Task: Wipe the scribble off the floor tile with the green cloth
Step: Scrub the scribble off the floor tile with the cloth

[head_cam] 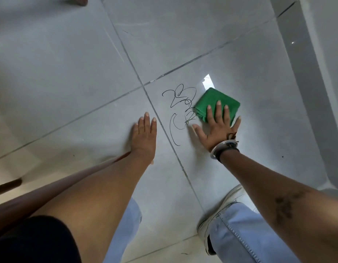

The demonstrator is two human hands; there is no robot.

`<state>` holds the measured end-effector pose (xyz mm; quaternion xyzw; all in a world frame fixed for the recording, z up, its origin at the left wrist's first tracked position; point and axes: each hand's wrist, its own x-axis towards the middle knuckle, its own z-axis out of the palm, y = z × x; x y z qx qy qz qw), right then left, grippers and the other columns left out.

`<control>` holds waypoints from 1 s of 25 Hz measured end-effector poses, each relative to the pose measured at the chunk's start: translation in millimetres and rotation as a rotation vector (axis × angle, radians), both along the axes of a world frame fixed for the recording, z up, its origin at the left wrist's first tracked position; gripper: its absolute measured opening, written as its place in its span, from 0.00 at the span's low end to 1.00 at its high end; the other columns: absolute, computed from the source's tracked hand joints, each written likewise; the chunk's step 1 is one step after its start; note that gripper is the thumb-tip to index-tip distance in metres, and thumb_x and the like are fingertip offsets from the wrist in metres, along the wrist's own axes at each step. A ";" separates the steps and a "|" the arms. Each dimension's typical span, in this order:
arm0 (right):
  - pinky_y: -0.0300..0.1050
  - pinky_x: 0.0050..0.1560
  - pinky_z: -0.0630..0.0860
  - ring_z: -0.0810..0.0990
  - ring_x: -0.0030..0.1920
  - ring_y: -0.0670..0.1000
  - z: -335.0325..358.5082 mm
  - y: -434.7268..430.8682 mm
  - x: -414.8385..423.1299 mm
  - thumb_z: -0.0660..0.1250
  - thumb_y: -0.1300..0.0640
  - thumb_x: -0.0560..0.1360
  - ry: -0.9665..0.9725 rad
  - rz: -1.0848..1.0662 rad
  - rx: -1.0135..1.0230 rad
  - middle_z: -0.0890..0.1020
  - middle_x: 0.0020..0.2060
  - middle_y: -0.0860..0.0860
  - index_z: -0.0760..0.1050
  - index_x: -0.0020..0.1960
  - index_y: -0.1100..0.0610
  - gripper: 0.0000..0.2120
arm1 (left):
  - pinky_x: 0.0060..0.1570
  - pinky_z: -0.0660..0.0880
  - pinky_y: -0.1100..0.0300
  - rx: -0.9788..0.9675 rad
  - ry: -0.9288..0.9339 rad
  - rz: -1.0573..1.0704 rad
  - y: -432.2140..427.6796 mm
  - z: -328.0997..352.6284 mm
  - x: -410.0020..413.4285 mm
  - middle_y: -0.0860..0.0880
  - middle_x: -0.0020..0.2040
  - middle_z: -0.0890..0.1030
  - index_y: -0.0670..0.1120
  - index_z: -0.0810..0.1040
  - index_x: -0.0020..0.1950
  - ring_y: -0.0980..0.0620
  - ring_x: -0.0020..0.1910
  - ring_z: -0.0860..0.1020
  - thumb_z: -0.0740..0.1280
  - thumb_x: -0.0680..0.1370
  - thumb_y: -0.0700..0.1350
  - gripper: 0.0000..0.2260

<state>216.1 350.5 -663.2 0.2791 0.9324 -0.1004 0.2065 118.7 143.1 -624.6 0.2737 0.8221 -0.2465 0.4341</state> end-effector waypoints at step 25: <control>0.69 0.70 0.41 0.59 0.75 0.57 7.2 35.5 -35.9 0.43 0.30 0.73 0.009 0.825 -0.087 0.62 0.75 0.51 0.64 0.72 0.47 0.35 | 0.78 0.43 0.43 0.117 0.114 0.028 -4.4 -15.7 9.0 0.36 0.79 0.37 0.39 0.36 0.78 0.38 0.79 0.41 0.69 0.59 0.75 0.67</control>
